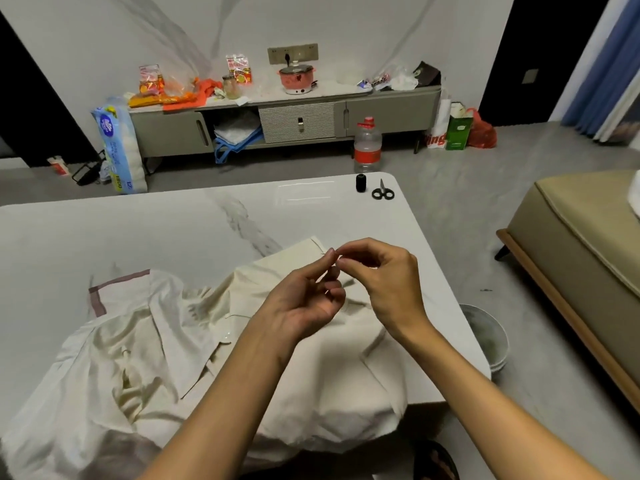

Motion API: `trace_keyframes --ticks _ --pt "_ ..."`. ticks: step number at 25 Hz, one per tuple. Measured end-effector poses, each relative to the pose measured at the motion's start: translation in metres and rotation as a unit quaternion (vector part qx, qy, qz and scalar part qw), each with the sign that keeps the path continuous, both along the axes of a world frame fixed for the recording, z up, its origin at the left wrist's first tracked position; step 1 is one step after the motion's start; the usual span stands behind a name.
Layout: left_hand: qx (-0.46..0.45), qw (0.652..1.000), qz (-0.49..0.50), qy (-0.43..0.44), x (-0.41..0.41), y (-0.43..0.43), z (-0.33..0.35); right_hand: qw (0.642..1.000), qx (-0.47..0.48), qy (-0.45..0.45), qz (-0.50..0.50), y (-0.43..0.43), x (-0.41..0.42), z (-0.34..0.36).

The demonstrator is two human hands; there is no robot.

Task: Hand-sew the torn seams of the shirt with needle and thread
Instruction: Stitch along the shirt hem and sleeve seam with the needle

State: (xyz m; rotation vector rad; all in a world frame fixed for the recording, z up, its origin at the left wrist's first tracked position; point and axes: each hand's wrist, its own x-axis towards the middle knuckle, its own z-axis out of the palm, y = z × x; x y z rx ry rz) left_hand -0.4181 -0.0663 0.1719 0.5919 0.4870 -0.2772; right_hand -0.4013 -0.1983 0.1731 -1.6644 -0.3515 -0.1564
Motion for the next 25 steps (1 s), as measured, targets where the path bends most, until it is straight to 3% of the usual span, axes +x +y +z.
trace_keyframes --ticks 6,11,13,17,25 --pt "0.008 1.000 -0.023 0.013 0.027 -0.016 -0.006 0.998 0.045 0.024 -0.037 -0.014 0.029 -0.010" --pt "0.150 0.986 0.062 0.044 0.096 0.012 -0.041 0.990 0.082 0.085 -0.075 -0.026 0.120 -0.038" --pt "0.271 0.958 0.093 -0.003 0.135 0.025 -0.063 0.987 0.063 0.106 -0.098 -0.030 0.170 -0.059" --pt "0.486 0.867 0.066 -0.084 0.249 0.038 -0.114 0.985 0.017 0.097 -0.142 -0.024 0.286 -0.097" --pt "0.602 0.772 -0.035 -0.203 0.435 0.036 -0.173 0.984 -0.037 0.022 -0.174 0.016 0.449 -0.132"
